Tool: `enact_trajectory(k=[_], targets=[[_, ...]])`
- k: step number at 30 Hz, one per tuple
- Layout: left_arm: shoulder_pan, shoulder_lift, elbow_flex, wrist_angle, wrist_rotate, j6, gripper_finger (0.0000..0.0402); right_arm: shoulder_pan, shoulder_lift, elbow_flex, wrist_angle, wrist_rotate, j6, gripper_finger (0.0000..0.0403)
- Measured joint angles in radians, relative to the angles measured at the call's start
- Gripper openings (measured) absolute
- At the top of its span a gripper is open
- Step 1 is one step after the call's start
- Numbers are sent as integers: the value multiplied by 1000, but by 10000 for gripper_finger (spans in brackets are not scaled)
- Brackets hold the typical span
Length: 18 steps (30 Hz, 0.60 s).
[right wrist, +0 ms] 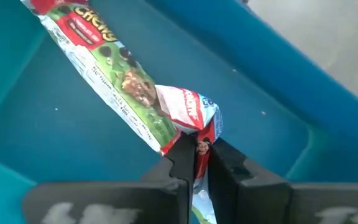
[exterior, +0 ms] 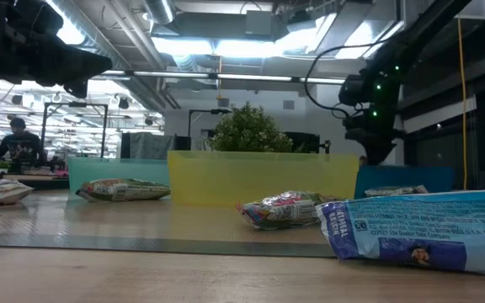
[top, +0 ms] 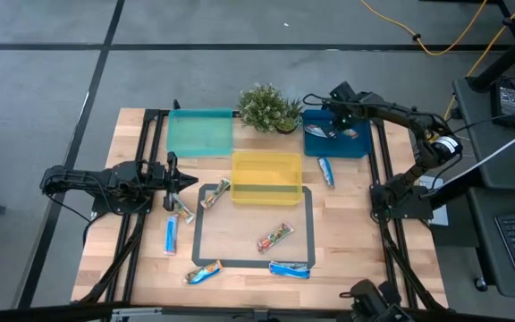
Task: Pick and place Granola Bars by type
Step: Put the red granola bar into the blue bin
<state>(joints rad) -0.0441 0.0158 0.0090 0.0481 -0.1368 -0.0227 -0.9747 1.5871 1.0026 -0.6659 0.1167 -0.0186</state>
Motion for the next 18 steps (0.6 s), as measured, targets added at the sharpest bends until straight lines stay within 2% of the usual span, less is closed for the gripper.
enact_trajectory(k=[18], targets=[[0,0,0,0,0,0,8,-20,0,-35,40,-15,-36,38]])
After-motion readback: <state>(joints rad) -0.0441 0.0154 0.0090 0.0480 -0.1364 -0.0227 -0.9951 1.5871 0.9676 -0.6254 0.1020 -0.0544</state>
